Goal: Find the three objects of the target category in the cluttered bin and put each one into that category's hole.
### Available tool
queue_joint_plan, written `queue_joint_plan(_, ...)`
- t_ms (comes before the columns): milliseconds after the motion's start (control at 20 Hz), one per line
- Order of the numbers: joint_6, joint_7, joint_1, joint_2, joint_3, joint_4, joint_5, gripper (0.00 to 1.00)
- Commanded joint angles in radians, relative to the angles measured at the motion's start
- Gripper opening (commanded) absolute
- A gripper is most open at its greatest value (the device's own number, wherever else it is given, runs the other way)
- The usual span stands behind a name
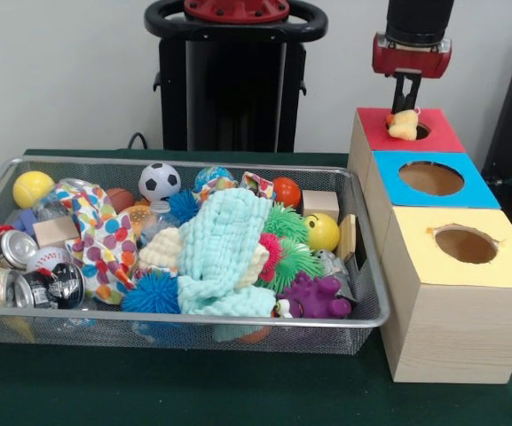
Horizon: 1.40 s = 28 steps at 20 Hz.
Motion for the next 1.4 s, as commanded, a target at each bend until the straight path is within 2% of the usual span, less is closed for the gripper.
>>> queue_joint_plan(50,-0.108,0.224,-0.013,0.057,0.09,-0.092,0.063,0.0)
queue_joint_plan(200,-0.102,0.228,-0.002,0.061,0.081,-0.104,0.068,0.0)
queue_joint_plan(500,-0.203,0.232,-0.039,0.118,0.128,-0.107,0.057,0.0)
queue_joint_plan(1050,-0.318,0.297,-0.063,0.153,0.194,-0.103,0.069,0.0)
queue_joint_plan(1400,-0.34,0.301,-0.088,0.153,0.227,-0.101,0.064,0.0)
